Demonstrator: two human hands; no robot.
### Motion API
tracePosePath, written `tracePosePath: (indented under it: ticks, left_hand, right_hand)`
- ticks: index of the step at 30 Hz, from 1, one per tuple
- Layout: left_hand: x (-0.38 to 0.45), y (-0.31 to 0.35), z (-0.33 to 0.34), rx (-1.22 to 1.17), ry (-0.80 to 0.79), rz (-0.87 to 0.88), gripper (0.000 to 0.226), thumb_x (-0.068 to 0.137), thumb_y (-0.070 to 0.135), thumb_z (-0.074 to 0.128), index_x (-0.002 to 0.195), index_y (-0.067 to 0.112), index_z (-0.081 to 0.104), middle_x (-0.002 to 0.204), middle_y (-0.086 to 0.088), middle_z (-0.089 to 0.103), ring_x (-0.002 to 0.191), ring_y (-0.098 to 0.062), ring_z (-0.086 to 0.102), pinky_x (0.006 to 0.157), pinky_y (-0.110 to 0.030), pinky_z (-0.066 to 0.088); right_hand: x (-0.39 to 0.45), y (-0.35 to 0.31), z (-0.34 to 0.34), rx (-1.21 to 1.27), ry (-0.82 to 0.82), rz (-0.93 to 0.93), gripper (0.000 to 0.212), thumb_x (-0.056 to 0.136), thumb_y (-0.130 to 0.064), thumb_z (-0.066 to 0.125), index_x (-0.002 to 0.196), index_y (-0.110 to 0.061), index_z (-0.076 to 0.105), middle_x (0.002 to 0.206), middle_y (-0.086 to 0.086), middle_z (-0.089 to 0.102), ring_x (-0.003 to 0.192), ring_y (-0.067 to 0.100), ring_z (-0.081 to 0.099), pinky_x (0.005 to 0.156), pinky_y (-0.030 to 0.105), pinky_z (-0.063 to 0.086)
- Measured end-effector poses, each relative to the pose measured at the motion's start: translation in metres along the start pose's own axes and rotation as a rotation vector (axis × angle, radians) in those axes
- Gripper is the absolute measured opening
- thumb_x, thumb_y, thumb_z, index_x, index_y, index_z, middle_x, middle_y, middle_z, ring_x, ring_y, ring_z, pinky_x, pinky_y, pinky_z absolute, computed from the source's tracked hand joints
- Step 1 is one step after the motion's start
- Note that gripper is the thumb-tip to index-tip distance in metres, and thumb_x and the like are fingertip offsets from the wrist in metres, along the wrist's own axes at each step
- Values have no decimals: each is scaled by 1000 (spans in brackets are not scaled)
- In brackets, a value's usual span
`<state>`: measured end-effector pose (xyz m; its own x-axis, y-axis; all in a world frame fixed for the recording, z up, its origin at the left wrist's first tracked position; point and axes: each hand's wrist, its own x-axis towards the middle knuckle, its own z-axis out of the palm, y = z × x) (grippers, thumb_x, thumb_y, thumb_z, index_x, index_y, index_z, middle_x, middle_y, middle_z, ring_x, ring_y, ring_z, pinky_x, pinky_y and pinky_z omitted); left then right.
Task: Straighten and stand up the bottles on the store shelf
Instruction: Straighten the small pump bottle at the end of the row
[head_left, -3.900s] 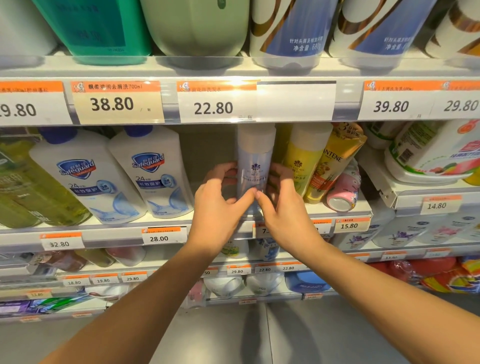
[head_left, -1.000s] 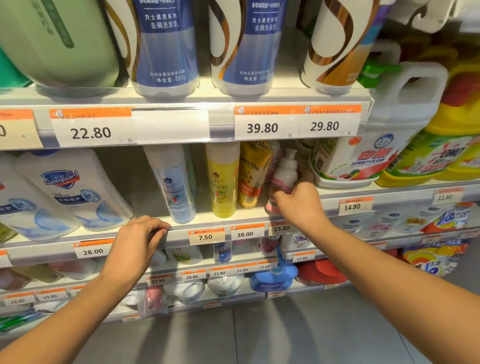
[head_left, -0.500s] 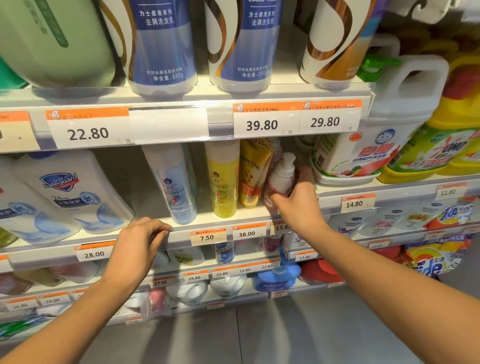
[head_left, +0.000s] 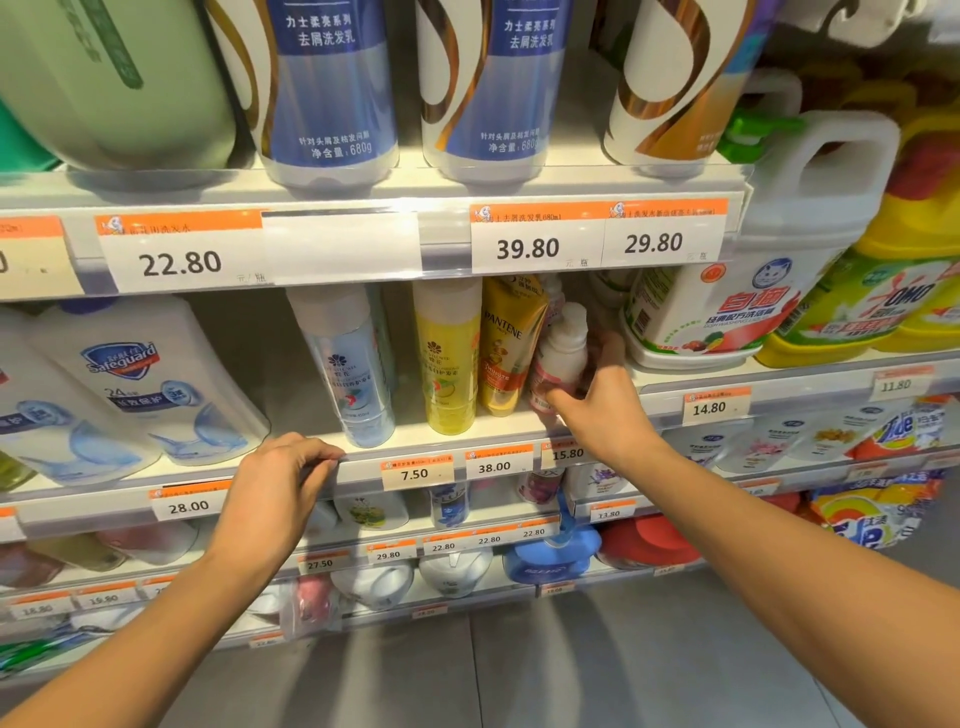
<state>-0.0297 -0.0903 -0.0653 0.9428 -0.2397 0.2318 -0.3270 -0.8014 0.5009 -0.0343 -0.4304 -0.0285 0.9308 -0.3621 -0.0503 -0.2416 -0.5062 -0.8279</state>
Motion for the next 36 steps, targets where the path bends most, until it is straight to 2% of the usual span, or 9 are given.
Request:
tracePosePath:
  ticks: [3,8,12,16,18,22,25,30,36]
  left_hand:
    - [0,0,0,4,3,1,15,88,2,76,94,14,83,81,3,68,76,-19,64,73,-34,50]
    - [0,0,1,-4,3,-3,15,88,2,76,94,13,83,81,4,68,76,-18,65,74,-31,49]
    - [-1,1,1,5,3,1,15,87,1,76,94,13,83,81,3,69,76,-18,65,73,-32,49]
    - [-1,1,1,9,4,1,15,87,2,76,94,14,83,80,3,68,74,-18,64,71,-32,48]
    - [0,1,1,11,3,-4,15,87,2,76,94,14,83,79,4,67,73,-17,63,71,-31,47]
    - [0,1,2,12,1,-11,15,88,2,76,94,14,83,80,3,68,74,-17,64,72,-31,47]
    - [-1,1,2,4,0,-16,16,88,2,76,95,14,83,80,4,68,75,-16,63,72,-30,47]
    - [-1,1,2,7,2,-15,16,88,2,75,96,14,83,82,3,68,76,-17,64,72,-31,48]
    - [1,-2,2,17,-4,10,16,87,1,76,94,14,83,81,1,70,75,-20,66,73,-36,52]
  right_hand:
    - [0,0,-2,38,-8,-25,83,83,-14,83,148,-13,32,105,6,72,97,24,72,85,46,63]
    - [-2,4,-5,-20,-43,-3,45,78,-27,71,116,-11,53,96,27,72,88,46,71,70,58,61]
    - [-3,0,-6,-47,-19,-18,37,85,-21,76,112,-2,59,96,26,75,91,44,72,77,58,61]
    - [-7,-9,-4,-103,53,-25,28,83,-17,83,82,-8,56,91,31,73,87,48,70,71,57,60]
    - [-8,-12,0,-112,91,-30,42,81,-14,85,67,-17,45,93,30,74,89,47,71,73,56,60]
    - [-10,-13,2,-128,80,-43,45,80,-27,88,67,-22,45,85,21,76,78,36,72,67,47,61]
    - [-12,-5,-2,-120,9,-27,24,80,-27,81,74,-14,61,72,11,74,62,21,67,56,37,54]
    - [-10,5,-5,-90,-18,-29,39,78,-42,67,107,-16,59,95,11,75,88,31,73,74,54,63]
    - [-8,-4,-3,-101,73,-2,29,87,-24,80,91,-1,63,87,21,75,75,34,68,64,42,56]
